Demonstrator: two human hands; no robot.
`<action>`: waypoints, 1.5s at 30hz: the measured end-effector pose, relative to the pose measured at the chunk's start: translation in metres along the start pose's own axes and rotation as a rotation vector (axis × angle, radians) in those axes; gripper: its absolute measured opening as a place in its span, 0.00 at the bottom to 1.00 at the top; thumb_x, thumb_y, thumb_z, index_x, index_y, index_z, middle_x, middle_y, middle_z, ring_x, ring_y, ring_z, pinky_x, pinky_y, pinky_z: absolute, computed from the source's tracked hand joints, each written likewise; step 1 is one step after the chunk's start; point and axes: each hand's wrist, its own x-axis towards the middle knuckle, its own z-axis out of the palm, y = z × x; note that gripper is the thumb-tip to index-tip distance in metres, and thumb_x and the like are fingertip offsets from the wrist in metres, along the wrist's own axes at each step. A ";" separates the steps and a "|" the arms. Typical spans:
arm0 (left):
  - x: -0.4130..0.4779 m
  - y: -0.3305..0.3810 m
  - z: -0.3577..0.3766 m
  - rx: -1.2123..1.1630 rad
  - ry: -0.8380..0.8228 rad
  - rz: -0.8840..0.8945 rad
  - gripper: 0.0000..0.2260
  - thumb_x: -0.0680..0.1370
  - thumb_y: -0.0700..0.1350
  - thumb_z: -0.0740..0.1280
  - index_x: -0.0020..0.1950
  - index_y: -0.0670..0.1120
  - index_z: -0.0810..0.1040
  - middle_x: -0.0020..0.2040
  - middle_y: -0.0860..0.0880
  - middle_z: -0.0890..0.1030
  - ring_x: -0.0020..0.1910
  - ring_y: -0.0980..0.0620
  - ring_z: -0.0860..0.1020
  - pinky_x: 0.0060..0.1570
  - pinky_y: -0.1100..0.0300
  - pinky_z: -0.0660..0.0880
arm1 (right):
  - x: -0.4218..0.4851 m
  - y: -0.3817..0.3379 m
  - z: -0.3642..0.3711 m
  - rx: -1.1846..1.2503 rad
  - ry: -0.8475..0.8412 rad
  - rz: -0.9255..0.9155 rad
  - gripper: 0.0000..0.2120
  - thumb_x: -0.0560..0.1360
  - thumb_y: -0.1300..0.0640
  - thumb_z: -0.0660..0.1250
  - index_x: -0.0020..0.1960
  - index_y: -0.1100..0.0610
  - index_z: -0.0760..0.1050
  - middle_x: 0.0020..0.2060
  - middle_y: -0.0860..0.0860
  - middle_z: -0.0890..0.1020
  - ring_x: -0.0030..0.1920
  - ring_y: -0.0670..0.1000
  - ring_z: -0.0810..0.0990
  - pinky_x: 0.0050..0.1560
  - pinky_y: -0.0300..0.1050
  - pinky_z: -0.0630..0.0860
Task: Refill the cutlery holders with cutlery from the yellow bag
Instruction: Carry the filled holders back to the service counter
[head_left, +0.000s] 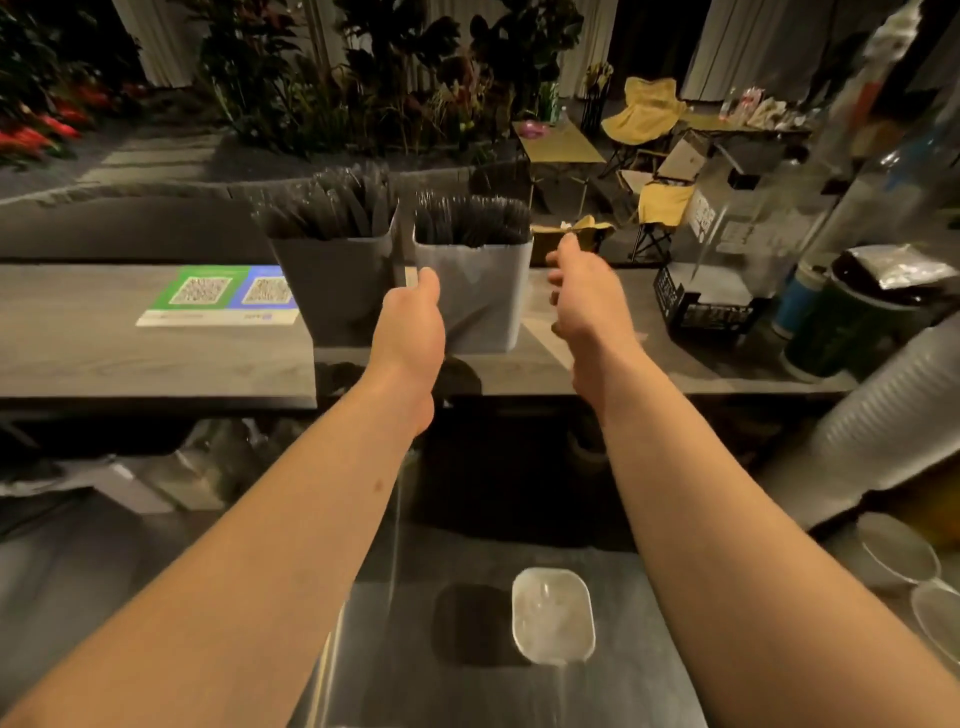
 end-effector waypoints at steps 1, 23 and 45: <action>-0.018 -0.008 0.000 -0.002 -0.012 0.037 0.15 0.85 0.56 0.55 0.60 0.50 0.76 0.53 0.51 0.78 0.54 0.52 0.76 0.66 0.45 0.73 | -0.016 0.005 -0.008 0.024 0.017 -0.035 0.18 0.84 0.42 0.53 0.56 0.52 0.76 0.52 0.49 0.79 0.52 0.49 0.77 0.54 0.48 0.74; -0.137 -0.255 0.044 0.168 -0.224 -0.594 0.27 0.82 0.67 0.50 0.76 0.55 0.64 0.72 0.51 0.71 0.68 0.50 0.70 0.72 0.49 0.64 | -0.163 0.263 -0.076 -0.010 -0.066 0.549 0.23 0.85 0.44 0.54 0.78 0.49 0.63 0.70 0.50 0.73 0.66 0.51 0.73 0.63 0.46 0.71; 0.020 0.014 0.130 0.105 -0.298 -0.124 0.33 0.81 0.70 0.48 0.81 0.54 0.58 0.79 0.47 0.65 0.77 0.43 0.62 0.76 0.44 0.57 | 0.055 0.008 -0.080 0.060 0.043 0.257 0.31 0.81 0.33 0.50 0.78 0.49 0.63 0.75 0.51 0.70 0.72 0.58 0.69 0.72 0.61 0.67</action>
